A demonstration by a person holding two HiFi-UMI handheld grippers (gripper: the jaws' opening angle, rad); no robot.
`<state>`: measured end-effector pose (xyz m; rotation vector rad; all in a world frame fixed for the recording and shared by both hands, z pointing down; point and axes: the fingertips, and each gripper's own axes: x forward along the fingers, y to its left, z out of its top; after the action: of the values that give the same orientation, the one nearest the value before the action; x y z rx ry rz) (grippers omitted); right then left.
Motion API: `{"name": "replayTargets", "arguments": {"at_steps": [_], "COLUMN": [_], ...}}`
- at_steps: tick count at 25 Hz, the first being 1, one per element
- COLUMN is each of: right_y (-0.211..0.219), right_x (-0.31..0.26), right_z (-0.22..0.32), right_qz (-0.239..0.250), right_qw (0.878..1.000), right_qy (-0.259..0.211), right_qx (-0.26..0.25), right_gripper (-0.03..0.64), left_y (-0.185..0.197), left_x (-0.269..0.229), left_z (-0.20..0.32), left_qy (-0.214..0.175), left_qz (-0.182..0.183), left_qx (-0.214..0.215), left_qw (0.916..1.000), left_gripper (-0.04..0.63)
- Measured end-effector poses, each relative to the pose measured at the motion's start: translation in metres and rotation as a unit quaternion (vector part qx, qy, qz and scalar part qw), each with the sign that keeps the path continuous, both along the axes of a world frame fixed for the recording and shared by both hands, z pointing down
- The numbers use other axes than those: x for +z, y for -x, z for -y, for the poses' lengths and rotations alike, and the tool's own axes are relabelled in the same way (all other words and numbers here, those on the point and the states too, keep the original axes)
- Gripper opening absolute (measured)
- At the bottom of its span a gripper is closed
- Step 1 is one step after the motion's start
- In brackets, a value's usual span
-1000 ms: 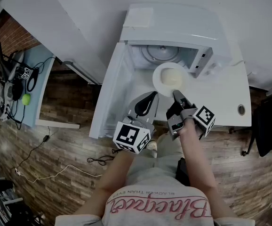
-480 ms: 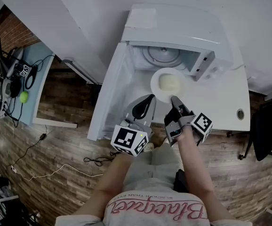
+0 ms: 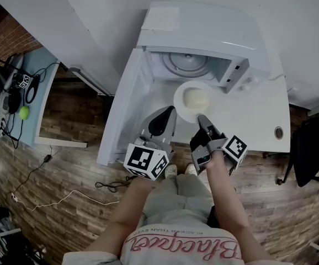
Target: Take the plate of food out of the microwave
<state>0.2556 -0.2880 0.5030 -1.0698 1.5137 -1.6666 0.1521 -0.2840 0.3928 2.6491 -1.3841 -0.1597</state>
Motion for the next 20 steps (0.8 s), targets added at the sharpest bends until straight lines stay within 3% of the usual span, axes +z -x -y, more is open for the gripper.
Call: {"name": "replayTargets", "arguments": {"at_steps": [9,20], "right_y": [-0.014,-0.030], "right_x": [-0.022,-0.053], "right_z": [0.001,-0.004], "right_qz": [0.001,0.003], "right_qw": [1.000,1.000], "right_qy": [-0.003,-0.006], "right_qx": [-0.007,0.004], "right_gripper": [0.021,0.021], "left_y": [-0.003,-0.014], "left_x": [-0.014,-0.030], "left_z": [0.005,0.002], "left_qy": [-0.004,-0.006], "left_qz": [-0.011,-0.006], "left_qx": [-0.013,0.001], "left_qw": [0.9998,1.0000], "left_gripper": [0.008,0.008]}}
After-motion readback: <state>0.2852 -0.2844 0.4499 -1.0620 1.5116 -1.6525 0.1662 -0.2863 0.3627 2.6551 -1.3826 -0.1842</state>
